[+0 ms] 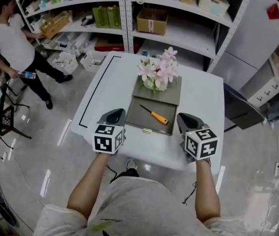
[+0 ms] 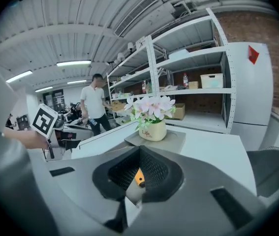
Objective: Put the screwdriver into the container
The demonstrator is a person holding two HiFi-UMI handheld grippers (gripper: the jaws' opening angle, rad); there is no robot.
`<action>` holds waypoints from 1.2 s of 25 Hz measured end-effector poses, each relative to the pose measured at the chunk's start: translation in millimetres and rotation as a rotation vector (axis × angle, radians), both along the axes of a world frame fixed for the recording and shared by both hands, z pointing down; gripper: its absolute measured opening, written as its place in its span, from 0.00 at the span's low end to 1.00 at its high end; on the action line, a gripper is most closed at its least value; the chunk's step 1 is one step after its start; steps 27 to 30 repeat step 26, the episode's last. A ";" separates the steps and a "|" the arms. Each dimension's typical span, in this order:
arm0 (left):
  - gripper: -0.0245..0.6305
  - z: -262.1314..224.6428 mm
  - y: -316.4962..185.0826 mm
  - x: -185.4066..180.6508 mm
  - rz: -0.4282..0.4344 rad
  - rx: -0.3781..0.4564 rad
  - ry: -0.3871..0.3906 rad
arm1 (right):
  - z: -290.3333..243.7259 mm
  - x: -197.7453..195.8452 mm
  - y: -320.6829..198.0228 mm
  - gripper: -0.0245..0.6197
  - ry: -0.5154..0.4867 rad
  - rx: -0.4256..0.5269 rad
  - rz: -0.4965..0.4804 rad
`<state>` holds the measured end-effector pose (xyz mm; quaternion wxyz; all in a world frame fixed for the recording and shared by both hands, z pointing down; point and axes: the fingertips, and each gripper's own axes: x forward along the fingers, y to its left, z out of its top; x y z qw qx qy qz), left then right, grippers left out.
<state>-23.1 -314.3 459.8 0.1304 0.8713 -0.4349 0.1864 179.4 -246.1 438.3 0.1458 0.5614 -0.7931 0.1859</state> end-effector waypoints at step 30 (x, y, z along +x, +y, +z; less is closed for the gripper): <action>0.04 -4.4 48.3 -5.3 -0.016 0.017 -0.033 | -8.1 5.4 46.1 0.04 -0.057 0.061 0.030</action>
